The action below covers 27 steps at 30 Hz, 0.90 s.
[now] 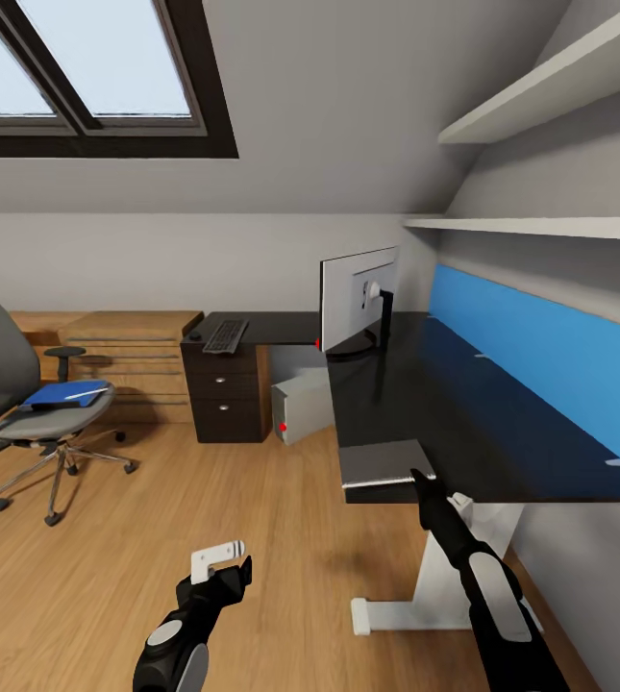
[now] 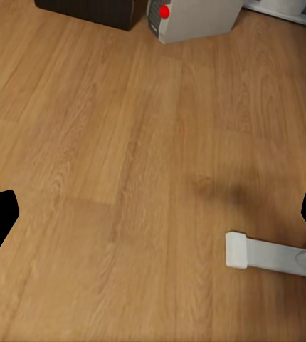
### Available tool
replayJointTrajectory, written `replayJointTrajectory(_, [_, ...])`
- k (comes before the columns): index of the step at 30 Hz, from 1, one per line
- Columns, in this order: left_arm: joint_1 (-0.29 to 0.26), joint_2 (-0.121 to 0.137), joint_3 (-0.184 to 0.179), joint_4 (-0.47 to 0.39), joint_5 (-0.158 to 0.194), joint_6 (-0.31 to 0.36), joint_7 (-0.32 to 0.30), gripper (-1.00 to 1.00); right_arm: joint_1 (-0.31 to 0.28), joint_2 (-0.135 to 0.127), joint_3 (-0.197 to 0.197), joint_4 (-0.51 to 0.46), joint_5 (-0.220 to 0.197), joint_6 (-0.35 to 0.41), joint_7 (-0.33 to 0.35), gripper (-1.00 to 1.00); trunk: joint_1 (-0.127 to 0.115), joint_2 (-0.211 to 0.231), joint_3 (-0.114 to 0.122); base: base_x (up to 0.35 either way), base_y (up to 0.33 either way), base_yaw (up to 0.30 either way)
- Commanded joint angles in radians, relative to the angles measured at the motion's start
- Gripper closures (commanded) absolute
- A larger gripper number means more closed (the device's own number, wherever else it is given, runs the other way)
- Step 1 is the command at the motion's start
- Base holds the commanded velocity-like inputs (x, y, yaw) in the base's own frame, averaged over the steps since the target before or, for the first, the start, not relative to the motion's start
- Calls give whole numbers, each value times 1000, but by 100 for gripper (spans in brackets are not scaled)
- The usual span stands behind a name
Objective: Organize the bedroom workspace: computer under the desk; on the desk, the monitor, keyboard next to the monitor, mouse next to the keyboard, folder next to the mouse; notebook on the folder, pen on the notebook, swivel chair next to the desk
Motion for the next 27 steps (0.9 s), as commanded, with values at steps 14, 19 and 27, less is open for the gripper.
replayJointTrajectory(14, [-1, 0, -3, 18, 8, 3, 9, -100, -1, 1, 0, -2, -8, 12, 6, 100, 0, -1, 8, 5, 29, 80])
replayJointTrajectory(19, [-1, 0, -4, 18, 8, 3, 9, -100, -1, -2, 4, -6, -8, 20, 7, 100, 0, -1, 8, 57, 243, 14])
replayJointTrajectory(27, [-1, 0, -5, 18, 8, 2, 8, -100, 1, -8, 45, -35, -3, 63, 13, 100, 0, -1, 8, 70, 307, 1])
